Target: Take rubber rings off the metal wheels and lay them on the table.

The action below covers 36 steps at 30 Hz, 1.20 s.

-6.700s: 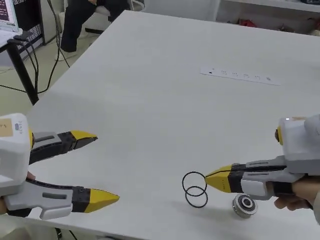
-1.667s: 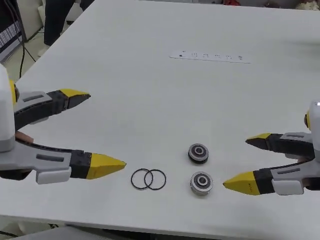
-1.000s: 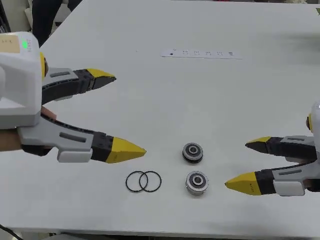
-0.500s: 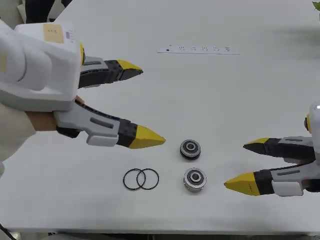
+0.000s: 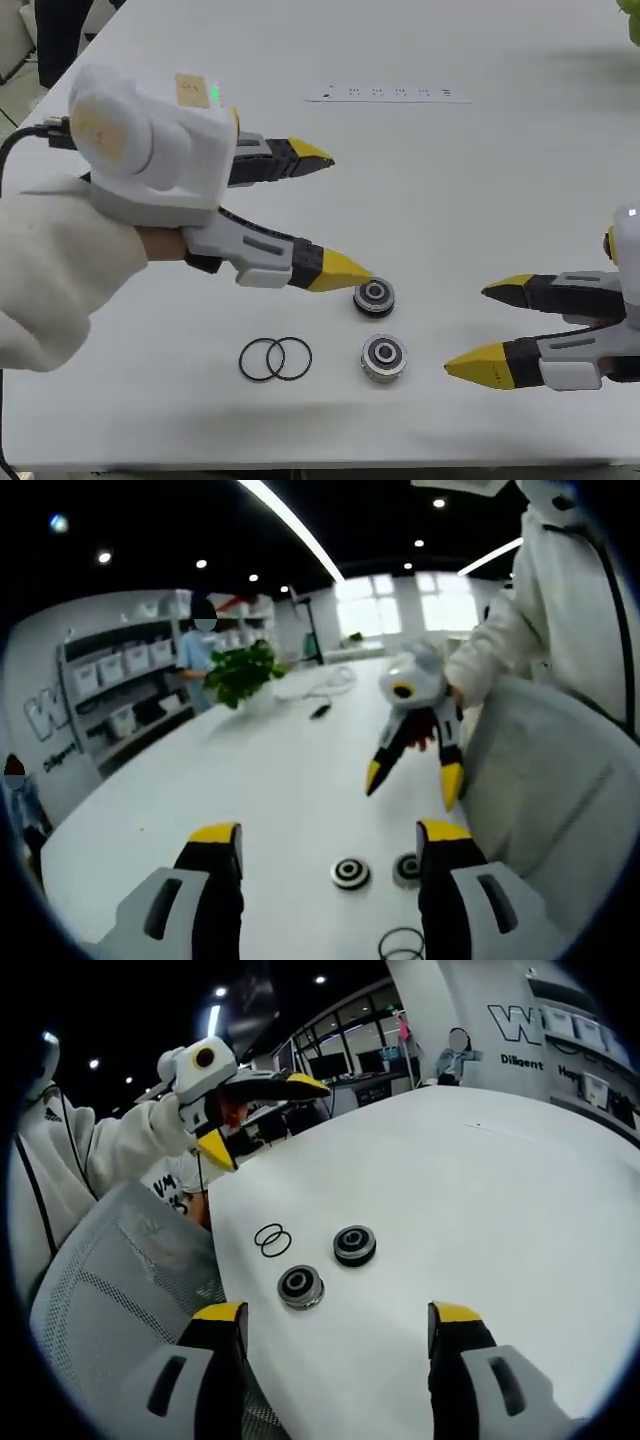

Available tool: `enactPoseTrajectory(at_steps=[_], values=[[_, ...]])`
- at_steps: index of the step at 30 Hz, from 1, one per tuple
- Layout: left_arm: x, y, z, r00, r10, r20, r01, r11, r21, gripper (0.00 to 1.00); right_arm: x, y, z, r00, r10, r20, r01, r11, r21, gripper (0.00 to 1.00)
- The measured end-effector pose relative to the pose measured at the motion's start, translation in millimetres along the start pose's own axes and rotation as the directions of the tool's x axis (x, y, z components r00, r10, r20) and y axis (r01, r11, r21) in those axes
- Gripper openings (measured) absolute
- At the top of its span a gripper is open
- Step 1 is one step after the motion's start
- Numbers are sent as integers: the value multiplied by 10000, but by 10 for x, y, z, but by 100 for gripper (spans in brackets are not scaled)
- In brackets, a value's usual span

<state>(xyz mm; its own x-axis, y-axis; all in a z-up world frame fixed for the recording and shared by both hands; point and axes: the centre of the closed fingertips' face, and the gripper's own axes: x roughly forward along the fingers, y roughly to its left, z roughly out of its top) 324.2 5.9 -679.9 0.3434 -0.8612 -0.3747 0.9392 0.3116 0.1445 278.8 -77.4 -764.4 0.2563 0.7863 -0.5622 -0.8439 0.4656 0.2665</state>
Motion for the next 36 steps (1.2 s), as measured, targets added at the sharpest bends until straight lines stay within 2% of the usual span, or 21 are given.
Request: enactPoseTrajectory(at_steps=[9, 13, 20, 23, 36], values=[[224, -135, -227, 9980, -484, -403, 484, 9988, -8, 69, 22, 23, -30, 10000, 9, -76, -9, 10000, -22, 71], [298, -163, -308, 9973, -596, -440, 591, 9982, -113, 66, 27, 31, -30, 10000, 15, -53, -14, 10000, 8, 71], [401, -184, -458, 9951, -759, -628, 744, 9969, -253, 61, 28, 35, -30, 10000, 32, -33, -32, 10000, 71, 71], [438, -193, -509, 9942, -852, -663, 837, 9962, -242, 55, 28, 28, -33, 10000, 24, -33, -24, 9999, 104, 71], [579, -176, -729, 9910, -938, -953, 884, 9943, -591, 41, 34, -19, -56, 10000, 0, -84, 1, 9998, 184, 70]])
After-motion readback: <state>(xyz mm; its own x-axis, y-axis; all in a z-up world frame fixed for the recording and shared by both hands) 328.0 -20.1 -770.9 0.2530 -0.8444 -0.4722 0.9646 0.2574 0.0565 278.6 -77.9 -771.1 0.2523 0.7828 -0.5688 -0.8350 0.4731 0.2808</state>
